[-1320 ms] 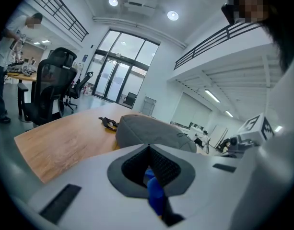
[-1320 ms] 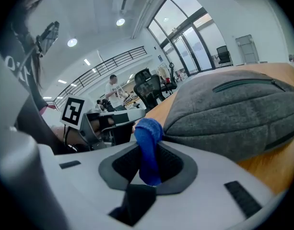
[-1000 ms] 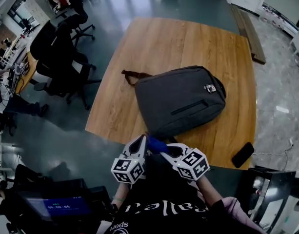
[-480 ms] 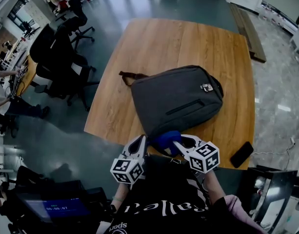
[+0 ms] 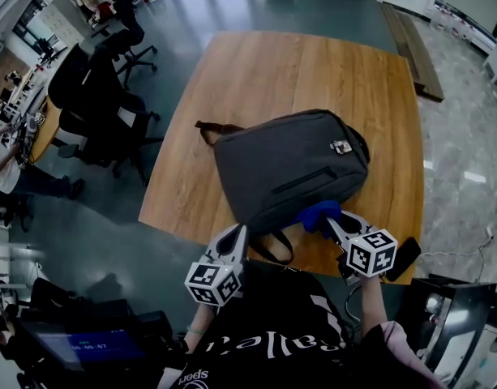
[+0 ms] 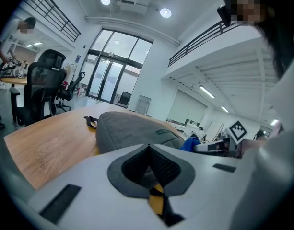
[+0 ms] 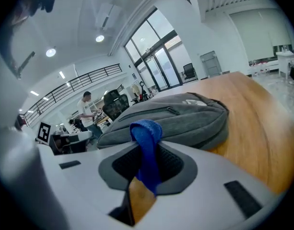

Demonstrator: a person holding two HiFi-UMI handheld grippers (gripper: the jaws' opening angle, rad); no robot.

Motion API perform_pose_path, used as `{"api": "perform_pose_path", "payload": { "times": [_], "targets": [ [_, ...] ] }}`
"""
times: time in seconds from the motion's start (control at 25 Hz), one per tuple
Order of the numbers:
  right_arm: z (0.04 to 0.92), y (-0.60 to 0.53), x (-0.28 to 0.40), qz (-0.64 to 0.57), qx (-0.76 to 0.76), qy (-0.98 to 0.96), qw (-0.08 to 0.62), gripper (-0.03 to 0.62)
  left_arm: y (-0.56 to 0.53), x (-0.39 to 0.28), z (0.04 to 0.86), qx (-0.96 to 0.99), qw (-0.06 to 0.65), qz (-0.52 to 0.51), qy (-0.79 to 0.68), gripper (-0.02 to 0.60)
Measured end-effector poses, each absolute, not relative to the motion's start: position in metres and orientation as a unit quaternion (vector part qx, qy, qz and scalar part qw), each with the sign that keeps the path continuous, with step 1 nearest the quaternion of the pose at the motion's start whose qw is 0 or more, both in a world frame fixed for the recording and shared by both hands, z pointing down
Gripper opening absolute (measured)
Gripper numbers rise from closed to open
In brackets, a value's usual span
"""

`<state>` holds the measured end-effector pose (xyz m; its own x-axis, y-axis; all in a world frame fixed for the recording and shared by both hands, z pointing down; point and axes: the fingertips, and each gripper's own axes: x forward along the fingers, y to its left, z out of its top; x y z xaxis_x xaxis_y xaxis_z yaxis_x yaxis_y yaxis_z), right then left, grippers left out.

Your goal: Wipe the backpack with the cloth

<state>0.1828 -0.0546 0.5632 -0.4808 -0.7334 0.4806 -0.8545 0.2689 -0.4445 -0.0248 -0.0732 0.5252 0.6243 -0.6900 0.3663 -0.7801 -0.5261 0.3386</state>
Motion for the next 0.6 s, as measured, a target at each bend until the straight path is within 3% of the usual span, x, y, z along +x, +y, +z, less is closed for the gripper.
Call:
{"api": "perform_pose_path", "payload": {
  "times": [0.6],
  "targets": [
    [0.576,-0.076,0.327,0.326,0.608,-0.718,0.088,0.066,-0.068,-0.003,0.53,0.873,0.247,0.109,-0.406,-0.002]
  ]
}}
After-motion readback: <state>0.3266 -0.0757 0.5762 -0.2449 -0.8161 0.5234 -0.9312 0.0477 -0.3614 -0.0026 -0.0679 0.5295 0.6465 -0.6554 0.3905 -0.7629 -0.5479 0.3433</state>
